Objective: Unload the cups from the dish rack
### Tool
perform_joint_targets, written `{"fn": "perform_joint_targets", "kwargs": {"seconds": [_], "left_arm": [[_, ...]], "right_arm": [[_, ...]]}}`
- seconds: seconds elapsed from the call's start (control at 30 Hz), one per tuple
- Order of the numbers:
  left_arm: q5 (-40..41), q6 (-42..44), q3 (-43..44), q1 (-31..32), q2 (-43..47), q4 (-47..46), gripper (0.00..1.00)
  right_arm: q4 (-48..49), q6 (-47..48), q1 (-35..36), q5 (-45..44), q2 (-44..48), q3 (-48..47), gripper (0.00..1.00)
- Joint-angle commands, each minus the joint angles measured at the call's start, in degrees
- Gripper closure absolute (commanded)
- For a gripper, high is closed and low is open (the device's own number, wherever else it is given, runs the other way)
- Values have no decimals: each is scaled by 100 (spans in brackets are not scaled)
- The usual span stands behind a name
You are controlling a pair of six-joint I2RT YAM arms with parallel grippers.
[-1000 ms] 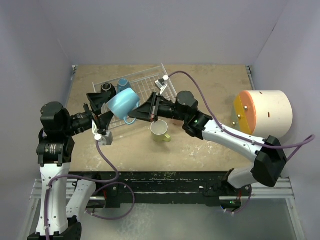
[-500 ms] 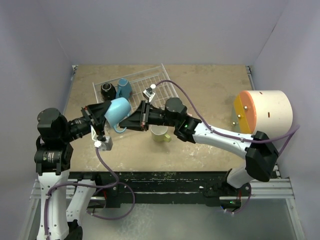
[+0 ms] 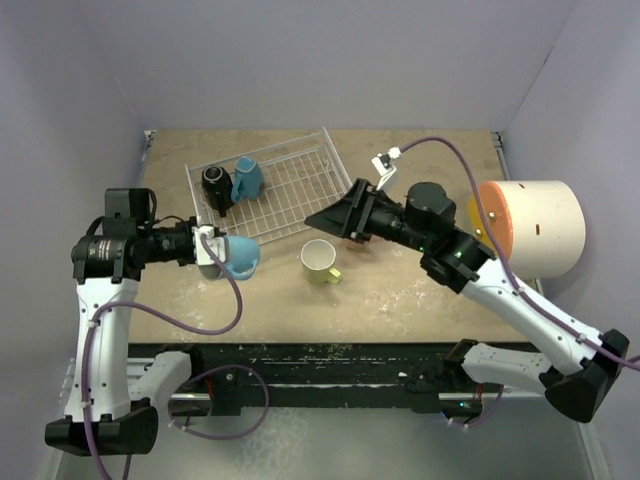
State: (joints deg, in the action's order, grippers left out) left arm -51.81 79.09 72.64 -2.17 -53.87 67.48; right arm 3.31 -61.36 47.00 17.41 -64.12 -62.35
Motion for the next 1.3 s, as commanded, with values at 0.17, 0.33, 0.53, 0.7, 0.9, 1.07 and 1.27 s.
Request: {"fn": "perform_joint_targets", "kwargs": {"seconds": [0.17, 0.33, 0.53, 0.7, 0.9, 1.07, 1.27], "left_arm": [[843, -254, 50, 765, -823, 745, 100], [2366, -1434, 2, 1958, -1551, 86, 100], [3126, -1791, 2, 2510, -2232, -272, 100], [3534, -2002, 40, 2936, -2798, -326, 100], [3754, -2169, -37, 3402, -3343, -325, 100], [3753, -2193, -288, 3517, -3517, -494, 100], [3966, -2305, -540, 3530, -3607, -816, 100]], "right_arm": [[-1925, 1248, -856, -690, 202, -658, 31], [-2000, 1359, -869, -817, -4, -825, 31], [-1945, 1343, -876, -862, -133, -733, 31], [-1970, 1330, -877, -974, -154, -726, 31], [-2057, 1325, -903, -1077, -103, -709, 31], [-2101, 1309, -917, -1073, -49, -657, 31], [-2128, 1267, -927, -1091, 42, -589, 31]]}}
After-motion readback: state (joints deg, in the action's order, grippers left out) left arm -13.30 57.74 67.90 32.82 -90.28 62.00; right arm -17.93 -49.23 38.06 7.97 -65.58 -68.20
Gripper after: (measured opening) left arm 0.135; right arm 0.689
